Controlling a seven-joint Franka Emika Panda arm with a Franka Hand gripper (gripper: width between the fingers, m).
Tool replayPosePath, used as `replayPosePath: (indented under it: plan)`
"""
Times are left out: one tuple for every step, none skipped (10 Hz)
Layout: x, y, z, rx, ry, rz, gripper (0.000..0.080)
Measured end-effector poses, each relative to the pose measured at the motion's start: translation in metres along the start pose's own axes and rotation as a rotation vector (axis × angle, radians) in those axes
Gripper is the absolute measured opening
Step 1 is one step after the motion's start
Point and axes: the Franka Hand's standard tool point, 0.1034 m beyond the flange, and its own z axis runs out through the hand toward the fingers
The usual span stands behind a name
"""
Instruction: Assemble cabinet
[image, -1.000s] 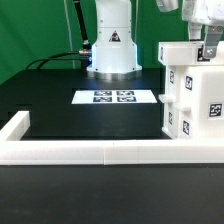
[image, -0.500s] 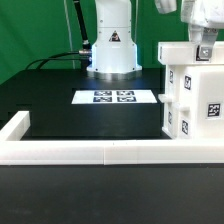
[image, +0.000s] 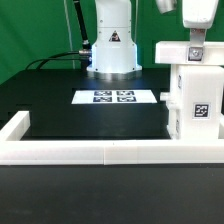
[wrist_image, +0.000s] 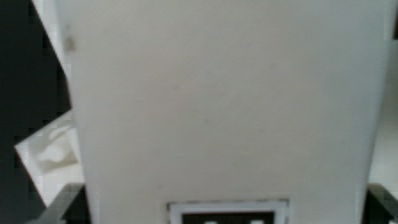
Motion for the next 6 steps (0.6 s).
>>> replayPosePath:
  plan:
    - [-0.0016,0.001,0.0001,0.0,0.0,0.076,0.0551]
    - [-0.0032,0.0021,0.0002,0.0,0.0,0.122,0.0551]
    - [-0.0034,0.0022,0.0002,0.0,0.0,0.218,0.0551]
    - [-0.0032,0.0021,0.0003,0.0,-0.001,0.286,0.0551]
    - [-0.0027,0.0017,0.0002,0.0,0.0,0.327,0.0551]
    - [-0.001,0.0006,0.0002,0.0,0.0,0.424,0.0551]
